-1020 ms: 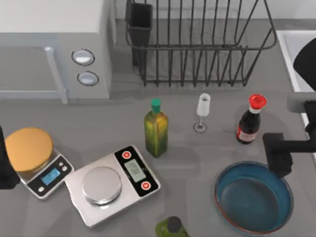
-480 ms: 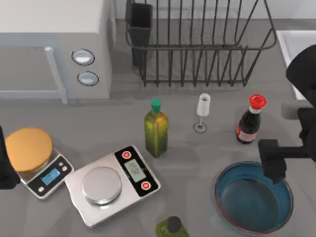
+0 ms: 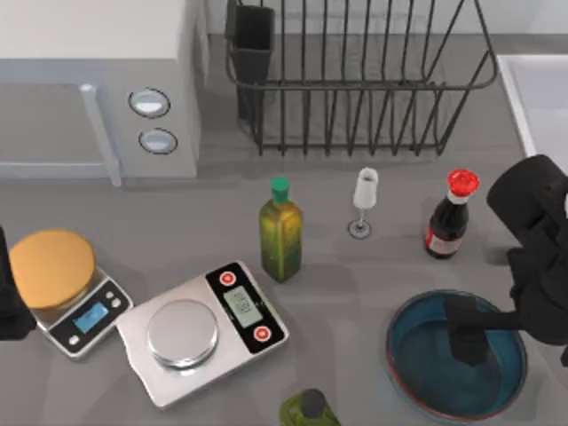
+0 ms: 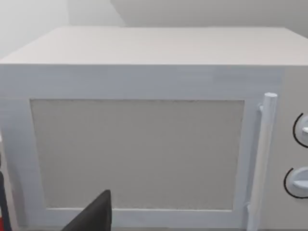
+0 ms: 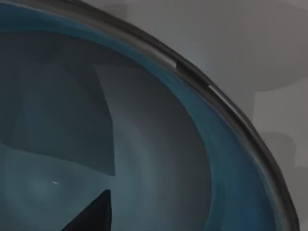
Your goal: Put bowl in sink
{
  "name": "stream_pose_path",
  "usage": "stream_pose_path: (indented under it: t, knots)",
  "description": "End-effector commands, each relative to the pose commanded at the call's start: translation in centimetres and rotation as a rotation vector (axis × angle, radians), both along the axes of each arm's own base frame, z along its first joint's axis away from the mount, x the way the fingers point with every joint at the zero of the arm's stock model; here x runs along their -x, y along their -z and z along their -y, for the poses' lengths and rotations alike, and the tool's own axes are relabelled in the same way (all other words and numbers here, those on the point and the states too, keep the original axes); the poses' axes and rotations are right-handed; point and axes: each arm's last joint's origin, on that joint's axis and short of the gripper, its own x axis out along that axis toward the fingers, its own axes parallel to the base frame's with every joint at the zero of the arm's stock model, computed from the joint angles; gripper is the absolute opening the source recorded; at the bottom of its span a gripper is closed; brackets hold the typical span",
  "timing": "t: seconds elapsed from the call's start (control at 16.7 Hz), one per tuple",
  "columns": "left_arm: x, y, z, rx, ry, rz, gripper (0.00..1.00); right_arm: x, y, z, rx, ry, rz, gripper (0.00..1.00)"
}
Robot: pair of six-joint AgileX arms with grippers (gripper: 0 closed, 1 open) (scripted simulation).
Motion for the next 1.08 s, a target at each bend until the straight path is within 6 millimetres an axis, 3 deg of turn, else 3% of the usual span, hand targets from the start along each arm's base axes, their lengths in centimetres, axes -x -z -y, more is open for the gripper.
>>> stream_pose_path:
  t: [0.24, 1.02, 1.08]
  knots:
    - [0.0, 0.0, 0.0, 0.0, 0.0, 0.0, 1.0, 0.05, 0.2, 0.02, 0.001, 0.0, -0.002, 1.0]
    - [0.0, 0.0, 0.0, 0.0, 0.0, 0.0, 1.0, 0.05, 0.2, 0.02, 0.001, 0.0, -0.002, 0.02]
    - [0.0, 0.0, 0.0, 0.0, 0.0, 0.0, 1.0, 0.05, 0.2, 0.02, 0.001, 0.0, -0.002, 0.0]
